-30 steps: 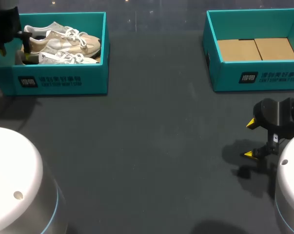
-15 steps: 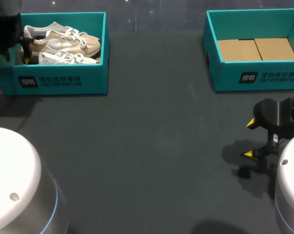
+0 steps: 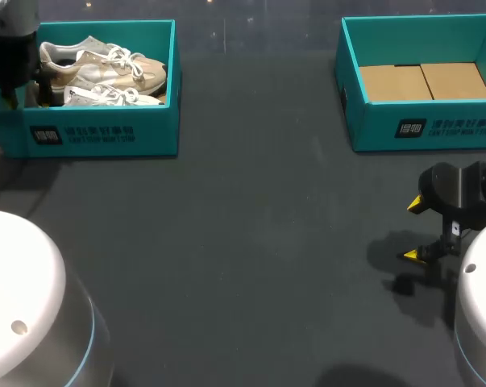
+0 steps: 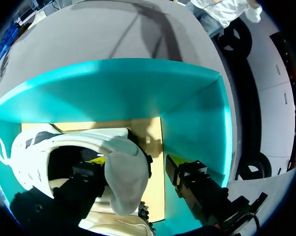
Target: Take the shoe out of the shoebox, open the shoe tongue, remove and reinsert the insole, then place the shoe into the shoebox
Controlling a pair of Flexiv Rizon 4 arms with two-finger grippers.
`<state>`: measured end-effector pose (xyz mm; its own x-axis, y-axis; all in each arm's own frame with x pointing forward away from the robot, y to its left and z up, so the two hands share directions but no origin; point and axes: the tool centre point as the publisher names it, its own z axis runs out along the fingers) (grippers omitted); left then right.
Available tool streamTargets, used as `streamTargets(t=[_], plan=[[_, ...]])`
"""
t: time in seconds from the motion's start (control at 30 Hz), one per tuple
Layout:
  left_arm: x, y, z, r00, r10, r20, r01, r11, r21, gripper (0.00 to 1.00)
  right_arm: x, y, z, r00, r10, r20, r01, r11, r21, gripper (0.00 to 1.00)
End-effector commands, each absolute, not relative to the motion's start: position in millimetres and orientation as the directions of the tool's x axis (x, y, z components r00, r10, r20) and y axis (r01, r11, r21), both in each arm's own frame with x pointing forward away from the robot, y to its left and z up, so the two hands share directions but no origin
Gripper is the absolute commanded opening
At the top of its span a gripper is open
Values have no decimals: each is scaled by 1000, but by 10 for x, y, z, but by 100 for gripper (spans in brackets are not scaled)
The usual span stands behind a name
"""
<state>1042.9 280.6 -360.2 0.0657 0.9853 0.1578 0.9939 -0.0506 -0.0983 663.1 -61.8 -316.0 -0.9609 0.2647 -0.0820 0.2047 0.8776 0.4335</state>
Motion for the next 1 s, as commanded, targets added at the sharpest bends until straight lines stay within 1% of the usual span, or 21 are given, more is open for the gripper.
streamTargets(t=[0.03,0.07,0.17,0.3,0.53,0.7,0.83,1.0], plan=[[10452,2798,-3669,67,984,165,994,-51,-100,69,6610,-616,-3155,-960,266,-85,205,879,431,100],[10458,2800,-3677,67,984,166,994,-50,-101,69,6610,-616,-3155,-960,266,-85,205,879,431,100],[10471,2800,-3696,66,983,169,994,-49,-100,65,6610,-616,-3155,-960,266,-85,205,879,431,100],[10480,2801,-3718,65,983,171,994,-48,-101,50,6610,-616,-3155,-960,266,-85,205,879,431,100],[10459,2843,-3727,73,982,176,993,-55,-107,42,6610,-616,-3155,-960,266,-85,205,879,431,100],[10425,2864,-3704,74,979,189,995,-60,-76,43,6610,-616,-3155,-960,266,-85,205,879,431,100],[10417,2863,-3705,72,978,195,996,-60,-64,49,6610,-616,-3155,-960,266,-85,205,879,431,100],[10399,2842,-3736,76,977,201,996,-65,-61,48,6610,-616,-3155,-960,266,-85,205,879,431,100]])
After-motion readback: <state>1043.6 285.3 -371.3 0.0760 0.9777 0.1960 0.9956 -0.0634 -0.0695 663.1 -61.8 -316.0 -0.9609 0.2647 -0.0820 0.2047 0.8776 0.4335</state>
